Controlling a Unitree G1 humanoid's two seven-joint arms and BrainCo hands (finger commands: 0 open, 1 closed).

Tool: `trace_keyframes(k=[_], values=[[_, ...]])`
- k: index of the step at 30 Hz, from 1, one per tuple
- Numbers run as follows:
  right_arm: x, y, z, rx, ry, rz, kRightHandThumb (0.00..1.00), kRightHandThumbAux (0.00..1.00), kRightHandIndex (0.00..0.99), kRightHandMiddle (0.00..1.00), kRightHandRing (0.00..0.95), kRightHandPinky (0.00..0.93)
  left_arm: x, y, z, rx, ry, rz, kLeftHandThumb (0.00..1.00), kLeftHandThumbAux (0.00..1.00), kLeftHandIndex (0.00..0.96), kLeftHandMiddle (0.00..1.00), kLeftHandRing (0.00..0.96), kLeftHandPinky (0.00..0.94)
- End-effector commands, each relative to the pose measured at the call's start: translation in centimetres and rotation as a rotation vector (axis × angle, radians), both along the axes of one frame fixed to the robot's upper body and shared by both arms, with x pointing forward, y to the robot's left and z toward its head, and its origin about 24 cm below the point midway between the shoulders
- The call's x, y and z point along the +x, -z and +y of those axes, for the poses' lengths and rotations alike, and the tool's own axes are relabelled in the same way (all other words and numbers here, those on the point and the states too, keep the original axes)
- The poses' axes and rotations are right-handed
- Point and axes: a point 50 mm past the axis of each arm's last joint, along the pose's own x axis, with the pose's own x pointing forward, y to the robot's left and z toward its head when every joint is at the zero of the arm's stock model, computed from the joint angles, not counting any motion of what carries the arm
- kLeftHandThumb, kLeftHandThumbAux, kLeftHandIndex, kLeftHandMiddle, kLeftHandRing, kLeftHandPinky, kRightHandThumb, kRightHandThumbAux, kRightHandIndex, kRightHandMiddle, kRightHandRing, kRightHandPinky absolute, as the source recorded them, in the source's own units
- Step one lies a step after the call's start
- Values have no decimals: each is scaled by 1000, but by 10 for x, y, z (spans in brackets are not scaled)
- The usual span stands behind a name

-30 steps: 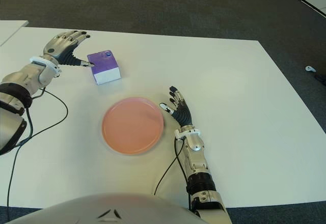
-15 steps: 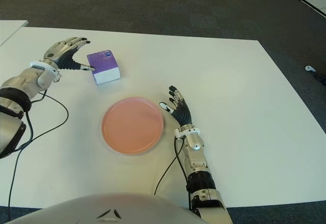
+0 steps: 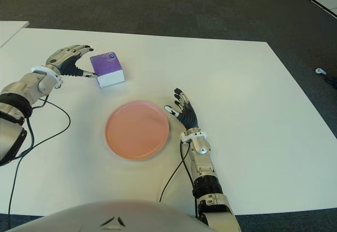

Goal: Put the tissue paper into the plate.

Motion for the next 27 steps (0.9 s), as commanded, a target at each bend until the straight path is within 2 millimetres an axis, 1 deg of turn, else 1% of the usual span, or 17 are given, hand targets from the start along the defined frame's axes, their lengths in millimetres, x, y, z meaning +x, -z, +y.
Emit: trace_keyframes(k=[1, 5, 9, 13, 16, 20, 23, 27], values=[[-56, 73, -8, -18, 32, 404, 9, 644, 0, 0, 0, 0, -2, 14, -6, -8, 1, 76, 239, 426, 0, 0, 0, 36], [-57, 73, -7, -19, 35, 407, 11, 641, 0, 0, 0, 0, -1, 15, -9, -17, 2, 91, 237, 411, 0, 0, 0, 12], [-58, 74, -7, -21, 39, 409, 15, 637, 0, 0, 0, 0, 0, 21, -15, -13, -4, 116, 230, 393, 0, 0, 0, 2], [-59, 74, -7, -26, 40, 410, 16, 635, 0, 0, 0, 0, 0, 31, -22, 1, -18, 136, 222, 380, 0, 0, 0, 0], [-60, 75, -7, -28, 39, 411, 15, 633, 0, 0, 0, 0, -1, 35, -25, 12, -23, 144, 220, 374, 0, 0, 0, 0], [-61, 75, -6, -28, 37, 415, 22, 631, 0, 0, 0, 0, -1, 39, -27, 43, -25, 141, 219, 376, 0, 0, 0, 0], [-63, 76, -6, -20, 30, 420, 23, 637, 0, 0, 0, 0, -2, 44, -31, 111, -7, 100, 209, 384, 0, 0, 0, 0], [-64, 76, -6, -14, 24, 425, 19, 639, 0, 0, 0, 0, -4, 47, -34, 154, 10, 70, 193, 392, 0, 0, 0, 0]])
